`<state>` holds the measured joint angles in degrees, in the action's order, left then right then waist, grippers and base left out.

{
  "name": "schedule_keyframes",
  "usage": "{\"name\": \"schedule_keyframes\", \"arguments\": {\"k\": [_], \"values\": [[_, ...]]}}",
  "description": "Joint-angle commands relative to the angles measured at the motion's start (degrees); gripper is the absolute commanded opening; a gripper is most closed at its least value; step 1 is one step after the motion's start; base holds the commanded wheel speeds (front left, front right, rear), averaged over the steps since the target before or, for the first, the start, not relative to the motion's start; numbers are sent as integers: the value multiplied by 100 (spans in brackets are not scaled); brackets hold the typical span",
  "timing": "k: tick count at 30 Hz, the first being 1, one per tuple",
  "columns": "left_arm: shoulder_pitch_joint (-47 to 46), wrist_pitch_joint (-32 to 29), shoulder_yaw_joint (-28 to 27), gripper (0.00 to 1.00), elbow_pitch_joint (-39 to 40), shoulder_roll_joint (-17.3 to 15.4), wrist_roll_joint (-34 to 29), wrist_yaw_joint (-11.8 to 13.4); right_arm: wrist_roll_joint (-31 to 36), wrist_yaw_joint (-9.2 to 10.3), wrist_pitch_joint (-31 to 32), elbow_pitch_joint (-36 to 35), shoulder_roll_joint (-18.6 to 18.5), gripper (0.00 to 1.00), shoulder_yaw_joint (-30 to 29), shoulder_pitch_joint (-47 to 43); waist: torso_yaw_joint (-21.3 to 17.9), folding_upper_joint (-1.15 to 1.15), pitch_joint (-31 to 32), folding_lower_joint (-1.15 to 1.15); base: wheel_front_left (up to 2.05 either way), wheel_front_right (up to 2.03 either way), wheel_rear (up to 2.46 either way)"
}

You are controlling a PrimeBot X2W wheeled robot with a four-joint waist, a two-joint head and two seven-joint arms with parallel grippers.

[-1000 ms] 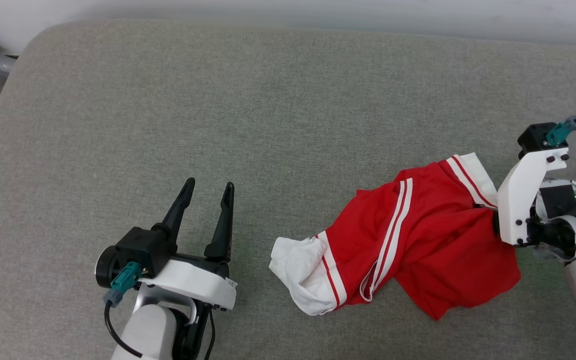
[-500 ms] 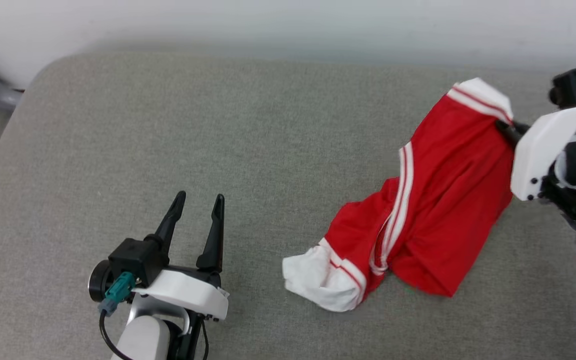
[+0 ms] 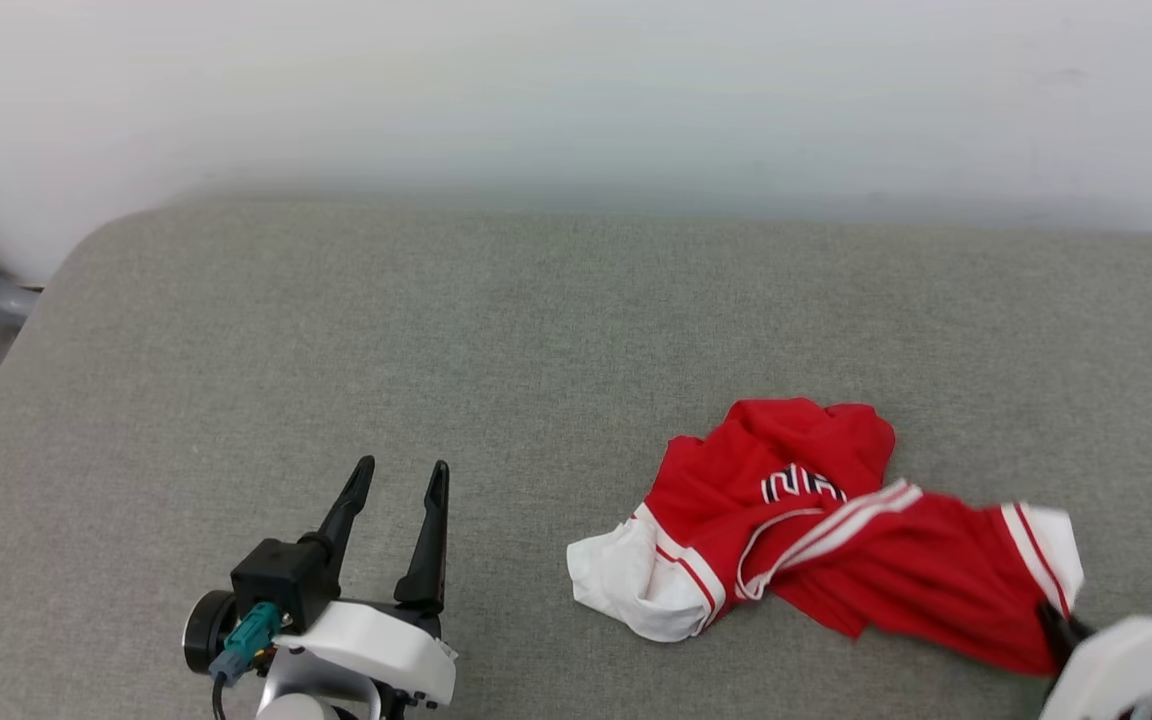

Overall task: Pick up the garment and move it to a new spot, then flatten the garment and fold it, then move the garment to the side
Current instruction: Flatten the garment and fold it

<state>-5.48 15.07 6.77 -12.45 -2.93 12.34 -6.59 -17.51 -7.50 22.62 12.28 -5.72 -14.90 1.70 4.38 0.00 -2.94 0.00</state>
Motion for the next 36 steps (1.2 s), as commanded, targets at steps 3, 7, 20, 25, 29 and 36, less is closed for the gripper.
{"name": "schedule_keyframes", "arguments": {"k": [3,7,20,25,29,36], "values": [[100,15,11,100,-33,5,-29,6,38,2,-52,-75,188,0,-249,-427,-31,0,128,0,0,0,0],[181,15,35,100,-73,5,-33,0,-72,2,-345,-8,280,100,-380,-734,-26,0,235,0,0,0,0],[367,15,11,100,-138,-36,-16,74,182,2,-2500,-503,289,100,156,-479,-14,0,427,0,0,0,0],[276,-49,66,100,-119,-115,-56,77,463,2,-2450,-923,287,100,559,-516,-52,0,455,0,0,0,0],[-5,-456,274,100,-107,-204,-42,12,595,2,-2300,-1310,287,100,831,-701,-111,0,439,0,0,0,0],[-681,-1766,1176,100,-130,-320,390,-84,599,2,-2013,-1849,288,100,1115,-893,-361,0,318,0,0,0,0]]}}
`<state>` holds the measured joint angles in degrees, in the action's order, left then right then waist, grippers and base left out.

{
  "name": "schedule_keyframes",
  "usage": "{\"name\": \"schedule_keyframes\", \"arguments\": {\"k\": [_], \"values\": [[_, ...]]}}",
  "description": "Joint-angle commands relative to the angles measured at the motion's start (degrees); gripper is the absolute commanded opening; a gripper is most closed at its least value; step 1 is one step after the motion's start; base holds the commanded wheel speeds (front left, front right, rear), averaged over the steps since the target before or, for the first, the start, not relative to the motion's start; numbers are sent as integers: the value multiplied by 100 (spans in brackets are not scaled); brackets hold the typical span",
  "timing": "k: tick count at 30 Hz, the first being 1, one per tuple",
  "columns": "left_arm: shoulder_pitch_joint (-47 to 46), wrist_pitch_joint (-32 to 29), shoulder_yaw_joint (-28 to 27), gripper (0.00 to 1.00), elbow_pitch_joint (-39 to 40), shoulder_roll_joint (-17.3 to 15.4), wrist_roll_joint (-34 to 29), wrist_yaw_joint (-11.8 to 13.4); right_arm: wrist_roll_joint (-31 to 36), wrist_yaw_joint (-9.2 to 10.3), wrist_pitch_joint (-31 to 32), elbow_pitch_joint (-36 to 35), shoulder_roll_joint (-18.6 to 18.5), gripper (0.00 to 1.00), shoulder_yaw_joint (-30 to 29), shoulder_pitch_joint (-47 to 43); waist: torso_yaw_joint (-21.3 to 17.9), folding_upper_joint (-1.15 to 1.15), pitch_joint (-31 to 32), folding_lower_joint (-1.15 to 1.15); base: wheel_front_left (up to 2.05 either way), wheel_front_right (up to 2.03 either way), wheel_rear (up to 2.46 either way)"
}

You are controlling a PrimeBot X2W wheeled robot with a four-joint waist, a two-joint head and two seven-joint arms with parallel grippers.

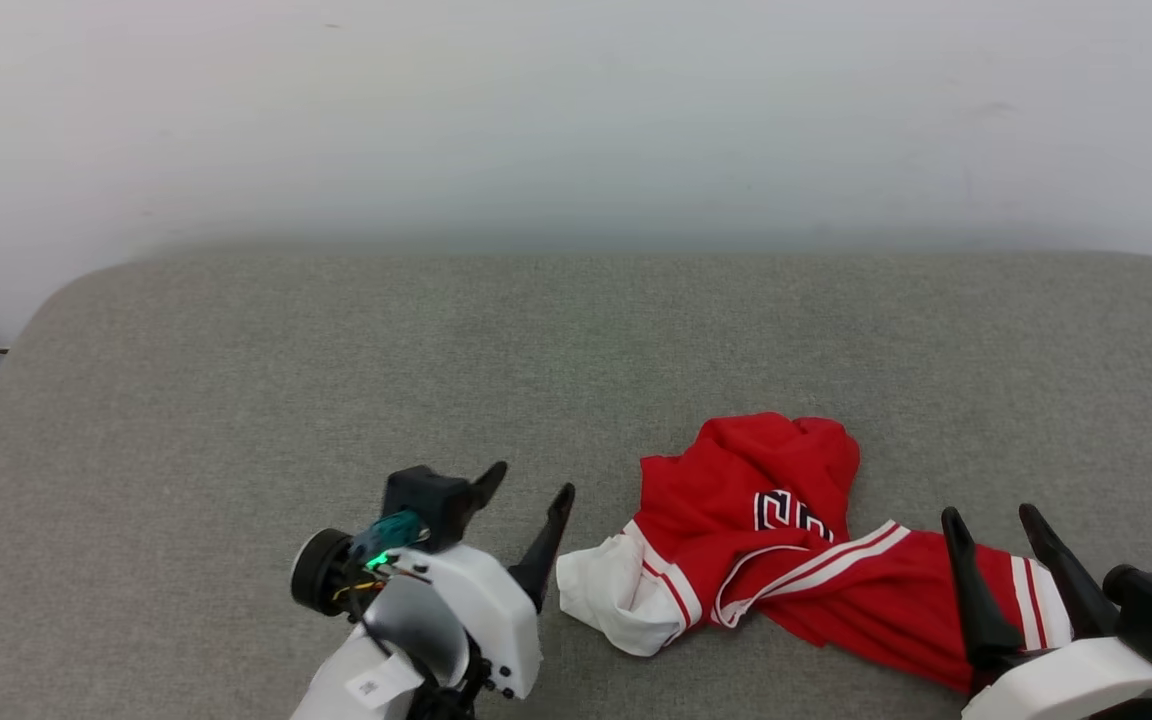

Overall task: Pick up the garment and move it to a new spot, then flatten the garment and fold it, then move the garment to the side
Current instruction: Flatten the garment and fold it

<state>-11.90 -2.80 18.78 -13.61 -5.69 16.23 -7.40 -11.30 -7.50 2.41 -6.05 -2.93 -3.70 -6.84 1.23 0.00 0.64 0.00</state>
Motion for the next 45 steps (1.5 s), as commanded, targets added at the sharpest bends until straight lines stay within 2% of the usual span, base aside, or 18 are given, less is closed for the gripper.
{"name": "schedule_keyframes", "arguments": {"k": [1,9,18,19,20,21,22,23,24,30,33,38,45], "values": [[-141,-241,169,100,-41,-66,114,-6,-33,2,27,-55,8,100,14,-45,-89,0,-84,0,0,0,0],[-872,-2056,1358,100,-377,-588,944,-13,-139,2,119,-145,7,100,77,200,-377,0,-514,0,0,0,0],[-1384,-3405,2598,100,-641,-1217,1510,-14,-290,2,33,-29,8,100,77,368,-509,0,-844,0,0,0,0],[-1411,-3489,2721,93,-671,-1288,1561,-14,-302,2,28,-16,8,100,84,371,-522,0,-862,0,0,0,0],[-1433,-3571,2852,47,-702,-1344,1649,-14,-316,2,19,-5,8,100,84,382,-536,0,-887,0,0,0,0],[-1475,-3591,2956,29,-720,-1399,1678,-14,-335,2,24,15,8,100,91,404,-546,0,-898,0,0,0,0],[-1541,-3556,3049,19,-724,-1450,1714,-14,-334,2,14,19,8,100,92,428,-554,0,-909,0,0,0,0],[-1541,-3556,3049,19,-724,-1450,1714,-14,-334,2,14,19,8,100,92,428,-554,0,-909,0,0,0,0],[-1576,-3566,3140,0,-749,-1478,1791,-14,-347,2,2,18,8,100,86,448,-558,0,-923,0,0,0,0],[-1882,-3333,3568,0,-784,-1646,1840,-15,-365,2,15,57,9,100,-36,446,-515,0,-889,0,0,0,0],[-1961,-2920,3370,0,-704,-1723,1835,63,-354,2,16,49,9,100,-110,382,-446,0,-769,0,0,0,0],[-1824,-2279,2898,0,-362,-2001,1826,539,-347,2,64,4,9,100,-282,244,-249,0,-532,0,0,0,0],[-1167,-1906,2194,0,94,-2552,2168,1295,-333,2,136,-77,9,100,-481,117,-1,0,-344,0,0,0,0]]}}
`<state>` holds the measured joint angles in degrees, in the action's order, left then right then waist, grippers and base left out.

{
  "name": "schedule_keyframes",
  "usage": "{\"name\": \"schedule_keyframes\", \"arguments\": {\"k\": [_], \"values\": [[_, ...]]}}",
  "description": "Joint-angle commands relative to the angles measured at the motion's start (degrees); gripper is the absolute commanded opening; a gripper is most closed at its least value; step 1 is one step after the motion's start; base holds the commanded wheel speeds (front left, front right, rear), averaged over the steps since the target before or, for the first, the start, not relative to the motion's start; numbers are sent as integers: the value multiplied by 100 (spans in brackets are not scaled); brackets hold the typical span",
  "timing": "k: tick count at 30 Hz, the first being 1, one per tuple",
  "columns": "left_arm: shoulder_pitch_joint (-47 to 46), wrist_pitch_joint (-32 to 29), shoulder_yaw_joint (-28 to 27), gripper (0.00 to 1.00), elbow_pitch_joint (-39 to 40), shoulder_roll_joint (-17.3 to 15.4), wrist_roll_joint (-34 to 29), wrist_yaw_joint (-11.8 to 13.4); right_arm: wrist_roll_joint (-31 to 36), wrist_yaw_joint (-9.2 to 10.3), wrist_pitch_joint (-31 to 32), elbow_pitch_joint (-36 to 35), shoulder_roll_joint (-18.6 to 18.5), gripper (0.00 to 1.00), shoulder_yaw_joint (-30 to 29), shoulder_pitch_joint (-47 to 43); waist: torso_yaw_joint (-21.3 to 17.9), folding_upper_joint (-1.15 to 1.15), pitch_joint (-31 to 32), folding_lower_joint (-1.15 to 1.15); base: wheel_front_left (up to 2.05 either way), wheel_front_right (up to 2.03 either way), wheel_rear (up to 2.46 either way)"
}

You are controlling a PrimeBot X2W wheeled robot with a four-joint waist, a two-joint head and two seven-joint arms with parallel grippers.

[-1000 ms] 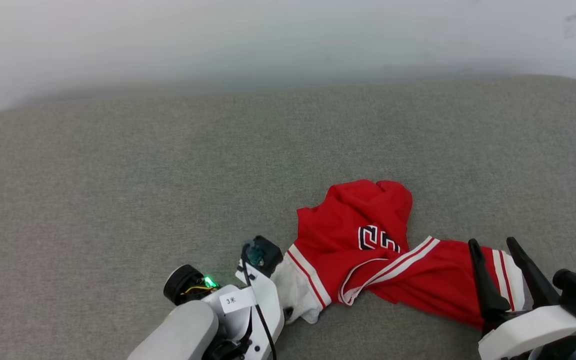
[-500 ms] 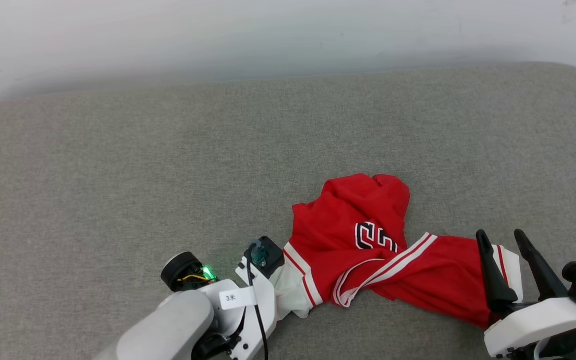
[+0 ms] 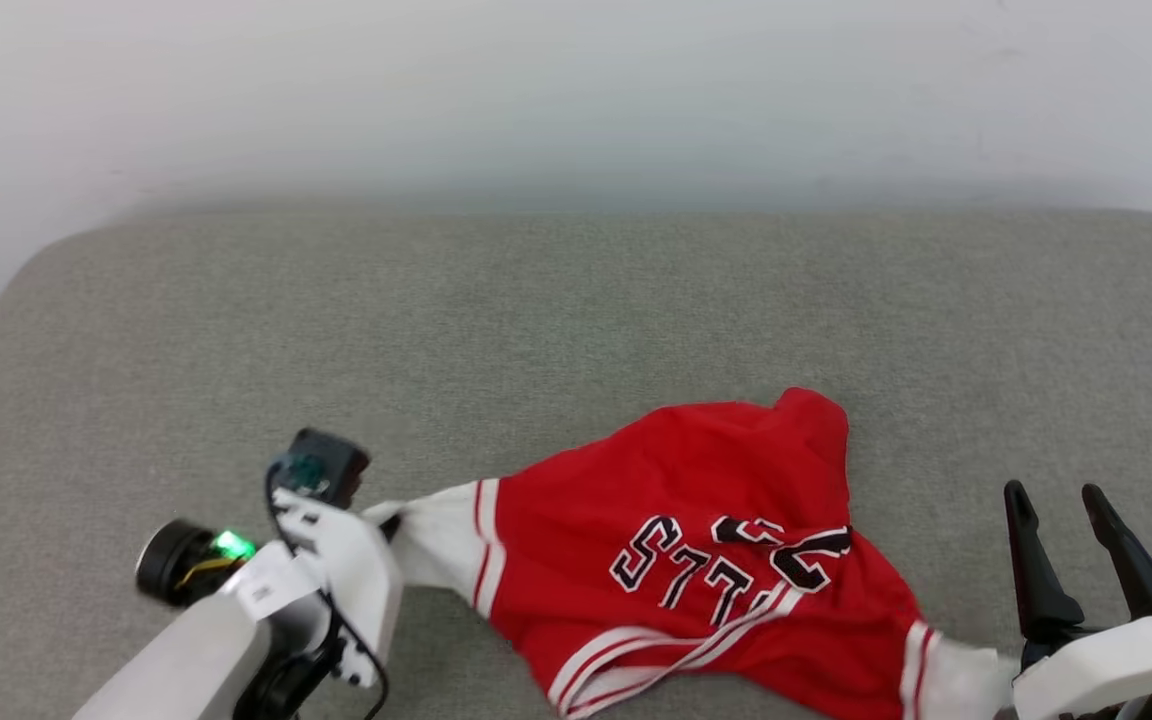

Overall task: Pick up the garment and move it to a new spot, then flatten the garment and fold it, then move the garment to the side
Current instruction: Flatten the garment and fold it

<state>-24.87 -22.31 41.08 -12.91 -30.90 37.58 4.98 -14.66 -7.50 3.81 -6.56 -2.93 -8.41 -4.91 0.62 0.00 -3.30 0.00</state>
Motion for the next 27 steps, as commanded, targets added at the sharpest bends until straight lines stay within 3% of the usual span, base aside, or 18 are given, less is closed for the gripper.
{"name": "schedule_keyframes", "arguments": {"k": [1,7,12,13,14,15,27], "values": [[276,81,-114,0,67,-92,104,152,11,2,1,-46,9,100,-34,-96,84,0,62,0,0,0,0],[1335,432,-562,0,180,-211,613,717,19,2,57,-149,9,100,-155,-193,155,0,124,0,0,0,0],[1867,972,-775,0,132,6,851,887,22,2,108,-217,9,100,-239,-222,189,0,156,0,0,0,0],[1926,1071,-785,38,140,92,892,894,27,2,120,-231,9,100,-253,-220,199,0,163,0,0,0,0],[1955,1173,-784,88,133,135,870,883,33,2,119,-239,9,100,-265,-216,207,0,170,0,0,0,0],[1951,1303,-801,100,138,192,851,864,31,2,141,-246,9,100,-270,-215,214,0,189,0,0,0,0],[1608,2985,-948,100,490,376,167,811,37,2,410,-257,9,100,-107,-335,238,0,362,0,0,0,0]]}}
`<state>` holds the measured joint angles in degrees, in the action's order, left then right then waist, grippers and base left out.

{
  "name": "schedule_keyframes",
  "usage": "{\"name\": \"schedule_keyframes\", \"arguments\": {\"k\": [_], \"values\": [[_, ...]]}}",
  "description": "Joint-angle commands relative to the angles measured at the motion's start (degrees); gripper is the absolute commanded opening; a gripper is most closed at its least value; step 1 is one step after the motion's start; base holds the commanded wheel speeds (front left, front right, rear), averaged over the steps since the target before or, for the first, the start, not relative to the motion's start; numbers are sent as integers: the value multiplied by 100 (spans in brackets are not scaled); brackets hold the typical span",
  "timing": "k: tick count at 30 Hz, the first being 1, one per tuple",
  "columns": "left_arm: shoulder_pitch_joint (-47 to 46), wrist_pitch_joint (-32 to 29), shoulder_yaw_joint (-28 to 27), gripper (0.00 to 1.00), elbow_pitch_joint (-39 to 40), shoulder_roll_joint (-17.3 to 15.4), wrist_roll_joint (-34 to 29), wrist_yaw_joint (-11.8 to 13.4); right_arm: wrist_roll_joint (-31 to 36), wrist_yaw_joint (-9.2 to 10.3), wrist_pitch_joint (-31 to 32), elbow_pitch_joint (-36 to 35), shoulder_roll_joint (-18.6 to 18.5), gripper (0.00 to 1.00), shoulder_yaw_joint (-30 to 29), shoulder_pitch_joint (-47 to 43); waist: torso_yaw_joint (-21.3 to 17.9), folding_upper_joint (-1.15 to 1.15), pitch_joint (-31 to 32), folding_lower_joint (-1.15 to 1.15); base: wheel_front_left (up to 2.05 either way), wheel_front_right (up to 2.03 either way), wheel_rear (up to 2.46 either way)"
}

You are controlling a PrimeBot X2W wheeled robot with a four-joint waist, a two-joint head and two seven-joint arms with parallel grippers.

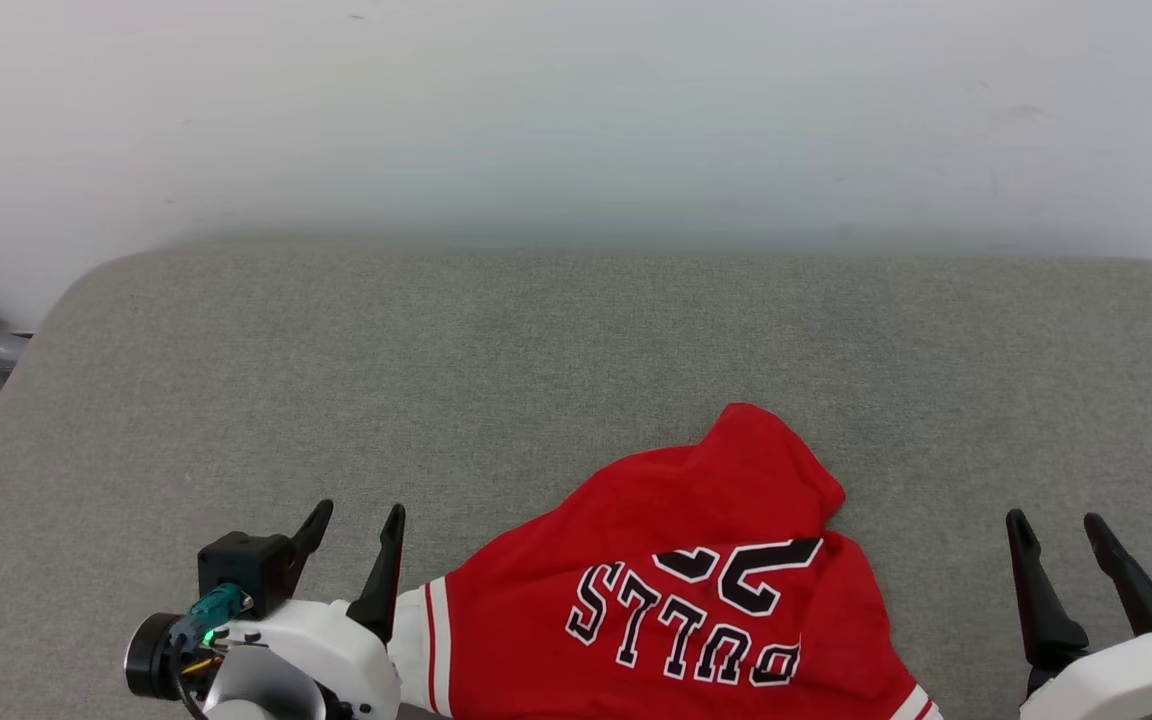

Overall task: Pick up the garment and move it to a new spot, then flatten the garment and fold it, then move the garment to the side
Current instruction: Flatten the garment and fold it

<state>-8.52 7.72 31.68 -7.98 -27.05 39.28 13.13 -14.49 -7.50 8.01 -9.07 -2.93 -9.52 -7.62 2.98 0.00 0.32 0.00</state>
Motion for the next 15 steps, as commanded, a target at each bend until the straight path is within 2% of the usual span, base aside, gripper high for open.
{"name": "schedule_keyframes", "arguments": {"k": [1,5,10,15], "values": [[-47,126,-18,100,59,3,-67,17,-2,2,44,13,8,100,18,-85,4,0,9,0,0,0,0],[-47,490,-80,100,269,63,-279,116,-65,2,403,143,7,100,83,-187,34,0,24,0,0,0,0],[-34,647,-137,100,567,139,-470,233,-91,2,1238,539,9,100,124,-312,163,0,-14,0,0,0,0],[-84,690,-171,100,767,195,-564,293,-240,2,2065,873,-290,100,457,-31,340,0,-200,0,0,0,0]]}}
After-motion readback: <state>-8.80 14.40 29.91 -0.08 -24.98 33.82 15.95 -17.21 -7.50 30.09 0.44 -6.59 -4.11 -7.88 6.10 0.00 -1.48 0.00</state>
